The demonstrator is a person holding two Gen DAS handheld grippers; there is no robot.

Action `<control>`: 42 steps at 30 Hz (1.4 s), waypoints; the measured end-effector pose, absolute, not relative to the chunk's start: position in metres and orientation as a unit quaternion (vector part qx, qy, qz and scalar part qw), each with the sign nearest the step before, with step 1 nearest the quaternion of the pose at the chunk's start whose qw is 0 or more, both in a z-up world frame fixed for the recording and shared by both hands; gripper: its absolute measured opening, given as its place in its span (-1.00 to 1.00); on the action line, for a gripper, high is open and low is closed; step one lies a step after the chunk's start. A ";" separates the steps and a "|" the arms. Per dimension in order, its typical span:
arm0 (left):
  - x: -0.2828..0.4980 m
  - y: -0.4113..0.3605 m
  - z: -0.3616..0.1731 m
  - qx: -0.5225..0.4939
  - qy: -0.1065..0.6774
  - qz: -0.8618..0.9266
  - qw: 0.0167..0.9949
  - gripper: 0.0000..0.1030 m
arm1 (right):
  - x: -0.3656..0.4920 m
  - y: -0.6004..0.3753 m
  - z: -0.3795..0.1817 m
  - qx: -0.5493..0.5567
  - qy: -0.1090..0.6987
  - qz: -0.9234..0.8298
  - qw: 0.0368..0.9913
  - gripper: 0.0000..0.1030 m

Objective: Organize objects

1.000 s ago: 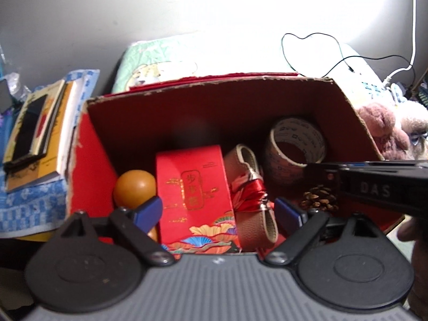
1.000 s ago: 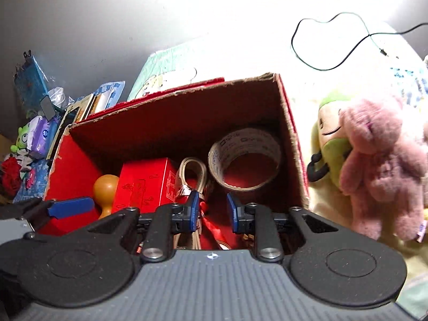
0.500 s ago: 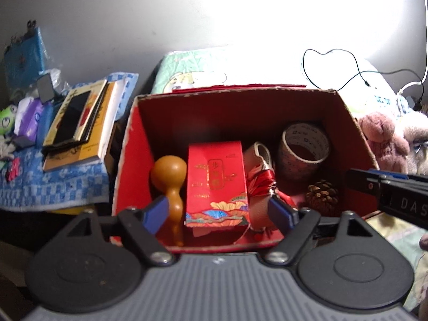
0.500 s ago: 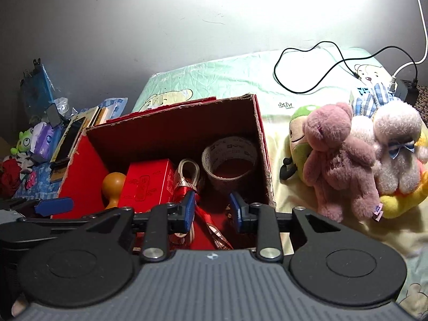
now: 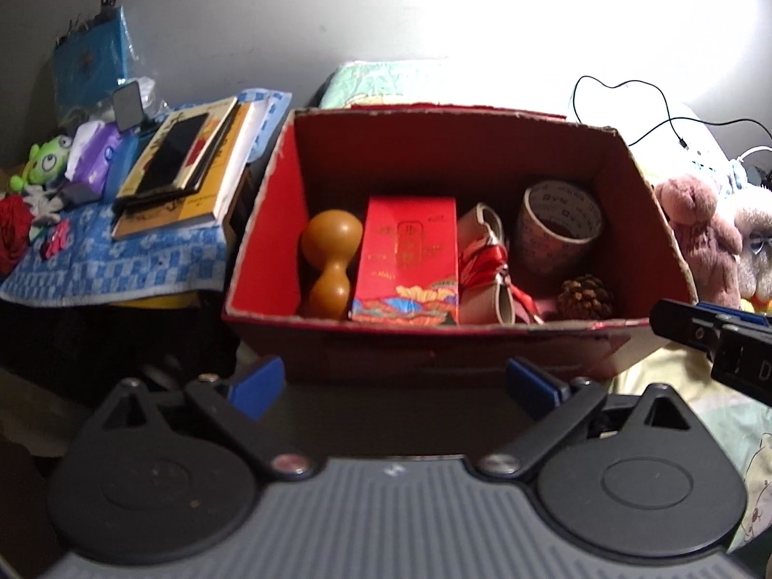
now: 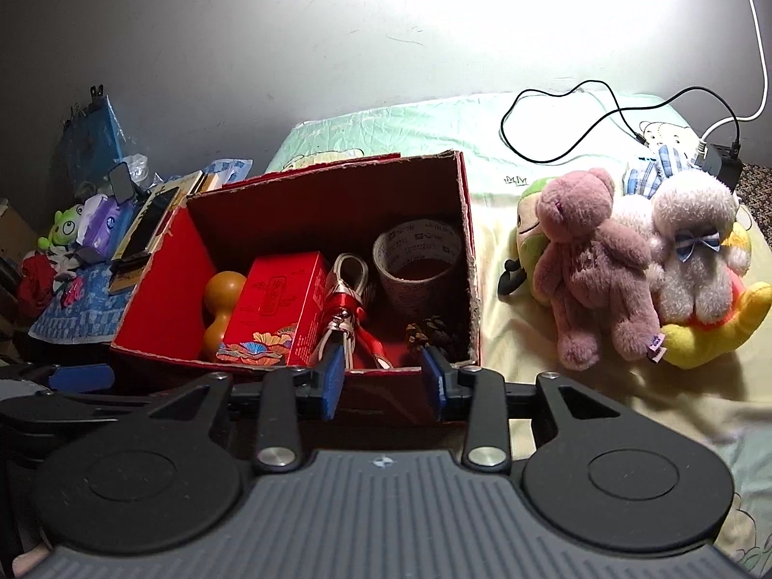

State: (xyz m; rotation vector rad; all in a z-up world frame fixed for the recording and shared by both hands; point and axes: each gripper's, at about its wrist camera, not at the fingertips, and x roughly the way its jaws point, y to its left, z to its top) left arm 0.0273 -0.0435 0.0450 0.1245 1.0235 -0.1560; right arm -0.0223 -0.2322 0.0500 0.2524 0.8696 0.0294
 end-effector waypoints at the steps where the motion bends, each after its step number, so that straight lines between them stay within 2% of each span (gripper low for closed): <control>1: 0.026 -0.044 0.043 0.058 0.493 -0.072 0.865 0.88 | -0.023 -0.233 0.048 0.122 0.423 0.012 0.898 -0.25; 7: 0.019 -0.049 0.038 0.063 0.498 -0.040 0.864 0.87 | -0.029 -0.233 0.039 0.118 0.438 0.011 0.891 -0.15; 11: 0.018 -0.055 0.034 0.068 0.501 -0.028 0.862 0.88 | -0.028 -0.235 0.033 0.112 0.449 0.009 0.886 0.00; 24: 0.022 -0.077 0.020 0.065 0.528 0.004 0.847 0.86 | -0.020 -0.253 0.008 0.107 0.491 0.036 0.864 0.15; 42: 0.017 -0.089 0.017 0.102 0.535 0.040 0.838 0.95 | -0.013 -0.260 -0.014 0.117 0.536 0.060 0.834 0.16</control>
